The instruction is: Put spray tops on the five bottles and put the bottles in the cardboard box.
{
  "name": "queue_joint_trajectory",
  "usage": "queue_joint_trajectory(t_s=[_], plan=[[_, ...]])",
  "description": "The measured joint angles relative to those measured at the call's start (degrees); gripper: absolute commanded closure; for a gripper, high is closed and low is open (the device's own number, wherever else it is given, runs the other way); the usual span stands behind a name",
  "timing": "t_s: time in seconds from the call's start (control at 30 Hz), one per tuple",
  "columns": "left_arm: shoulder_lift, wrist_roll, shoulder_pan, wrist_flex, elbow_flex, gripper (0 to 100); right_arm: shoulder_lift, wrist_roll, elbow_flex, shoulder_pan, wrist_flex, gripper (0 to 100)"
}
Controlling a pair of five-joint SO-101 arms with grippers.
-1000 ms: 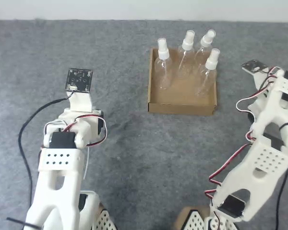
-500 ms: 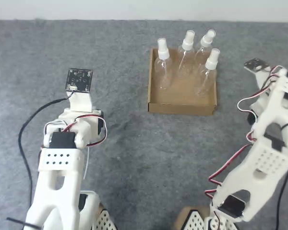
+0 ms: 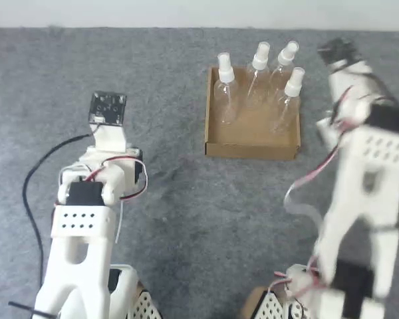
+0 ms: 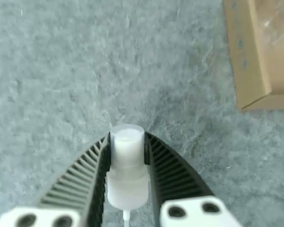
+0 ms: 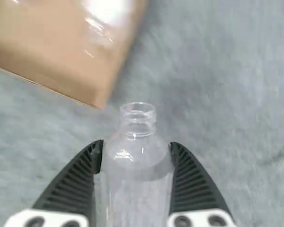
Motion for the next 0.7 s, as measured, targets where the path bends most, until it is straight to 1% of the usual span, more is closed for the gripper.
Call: queue_joint_trajectory(t_s=[0.1, 0.2, 0.33, 0.4, 0.47, 0.57, 0.7], plan=[[0.0, 0.0, 0.0, 5.1, -6.6, 99, -12.4, -2.5, 11.1, -8.7, -2.7, 99.2], [0.0, 0.0, 0.0, 9.9, -14.9, 99, -21.4, -5.5, 20.4, -18.8, -4.0, 99.2], [0.0, 0.0, 0.0, 14.9, -26.9, 99, -24.6, -11.9, 26.2, -32.7, -7.0, 99.2], [0.0, 1.0, 0.0, 16.5, -32.1, 99, -24.9, -15.4, 28.7, -39.3, -11.3, 99.2], [-0.4, 3.3, 0.0, 17.8, -36.7, 99, -24.9, -17.6, 31.6, -44.4, -16.5, 99.2], [-0.7, 6.6, -0.1, 18.9, -41.8, 99, -24.9, -18.5, 36.0, -49.7, -24.1, 99.0], [-0.8, 9.6, -0.1, 18.9, -46.4, 99, -25.1, -18.9, 41.5, -51.1, -30.2, 98.9]])
